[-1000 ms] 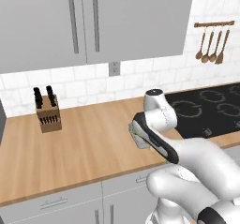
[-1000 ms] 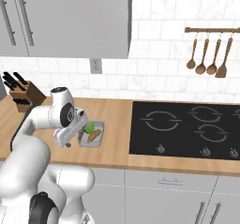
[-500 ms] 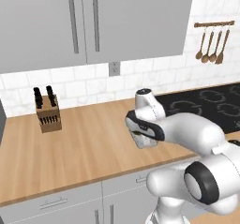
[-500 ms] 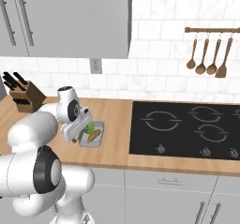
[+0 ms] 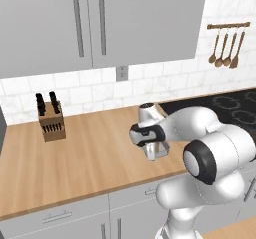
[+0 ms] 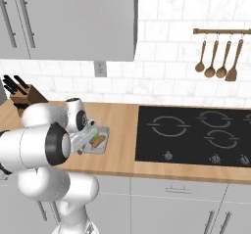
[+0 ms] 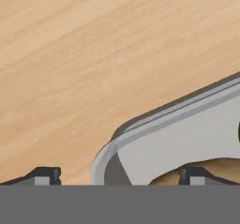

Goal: Take the meat container that has the fish and place it on the second highest rack of the freezer. Then take the vegetable container that has the lemon wedge and sweet potato and place it on the highest rack of the freezer.

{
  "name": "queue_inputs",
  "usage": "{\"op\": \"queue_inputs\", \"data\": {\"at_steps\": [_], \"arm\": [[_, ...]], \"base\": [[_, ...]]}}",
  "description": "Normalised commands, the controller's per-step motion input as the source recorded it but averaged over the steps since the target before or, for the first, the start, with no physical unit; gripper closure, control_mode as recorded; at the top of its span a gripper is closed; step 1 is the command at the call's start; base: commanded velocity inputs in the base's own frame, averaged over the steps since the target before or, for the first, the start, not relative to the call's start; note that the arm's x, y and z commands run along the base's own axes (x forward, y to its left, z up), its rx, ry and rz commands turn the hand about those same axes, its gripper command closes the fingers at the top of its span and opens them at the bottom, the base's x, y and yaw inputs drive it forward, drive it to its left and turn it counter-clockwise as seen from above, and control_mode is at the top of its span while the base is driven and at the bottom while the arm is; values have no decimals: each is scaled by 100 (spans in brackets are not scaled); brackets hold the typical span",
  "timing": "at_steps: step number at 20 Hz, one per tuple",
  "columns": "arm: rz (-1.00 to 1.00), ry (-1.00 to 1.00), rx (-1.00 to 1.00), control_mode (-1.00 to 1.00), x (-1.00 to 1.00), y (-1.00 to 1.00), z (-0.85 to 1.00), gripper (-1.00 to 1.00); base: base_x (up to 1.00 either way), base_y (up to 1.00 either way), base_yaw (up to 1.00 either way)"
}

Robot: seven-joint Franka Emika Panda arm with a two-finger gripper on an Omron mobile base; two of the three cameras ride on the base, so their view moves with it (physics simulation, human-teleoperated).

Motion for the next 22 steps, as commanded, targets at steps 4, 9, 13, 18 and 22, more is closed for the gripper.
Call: {"op": "queue_inputs", "data": {"at_steps": [4,9,13,18,22], "arm": [[0,0,0,-100,-25,0,-83,-100],[0,7,0,-100,-6,0,-85,100],[0,17,7,-100,-18,0,-92,100],[-5,-13,6,-100,-81,0,14,100],[-12,-17,0,-100,-49,-1,98,100]], "base": [[0,0,0],[0,0,0],[0,0,0],[0,0,0],[0,0,0]]}}
